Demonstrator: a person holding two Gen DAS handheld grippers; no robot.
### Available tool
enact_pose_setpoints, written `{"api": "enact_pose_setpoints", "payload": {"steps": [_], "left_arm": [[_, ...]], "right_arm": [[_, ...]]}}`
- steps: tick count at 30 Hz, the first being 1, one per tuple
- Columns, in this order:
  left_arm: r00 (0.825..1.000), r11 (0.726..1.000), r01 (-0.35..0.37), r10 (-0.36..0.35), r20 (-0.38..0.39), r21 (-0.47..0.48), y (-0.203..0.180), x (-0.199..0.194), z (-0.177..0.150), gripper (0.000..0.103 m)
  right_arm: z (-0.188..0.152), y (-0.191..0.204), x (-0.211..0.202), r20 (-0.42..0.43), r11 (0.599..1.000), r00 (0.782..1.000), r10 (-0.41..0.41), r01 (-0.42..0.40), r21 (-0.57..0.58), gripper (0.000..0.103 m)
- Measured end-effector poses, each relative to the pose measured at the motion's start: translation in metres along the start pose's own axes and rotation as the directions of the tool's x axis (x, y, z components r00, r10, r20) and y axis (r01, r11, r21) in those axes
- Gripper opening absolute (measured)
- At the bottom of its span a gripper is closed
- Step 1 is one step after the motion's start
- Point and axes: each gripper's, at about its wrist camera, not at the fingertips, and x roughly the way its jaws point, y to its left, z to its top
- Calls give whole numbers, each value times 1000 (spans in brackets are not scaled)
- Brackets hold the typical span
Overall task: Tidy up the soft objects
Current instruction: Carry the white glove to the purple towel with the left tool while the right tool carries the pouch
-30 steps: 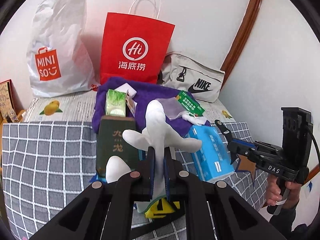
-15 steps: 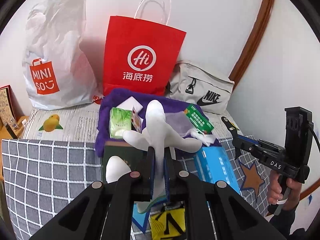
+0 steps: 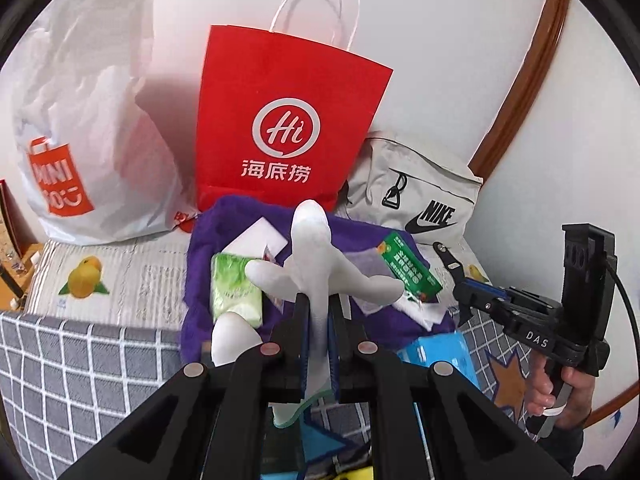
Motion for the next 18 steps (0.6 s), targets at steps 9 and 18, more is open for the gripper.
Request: {"api": "enact_pose_setpoints", "payload": {"steps": [9, 18], "left_arm": [[1000, 1000, 16, -16, -16, -2, -7, 39, 26, 9], [999, 1000, 14, -14, -44, 6, -13, 75, 41, 9]], "right_arm": [[14, -18, 35, -43, 1000, 999, 13, -13, 14, 19], [14, -29, 71, -112, 999, 993, 28, -26, 21, 19]]}}
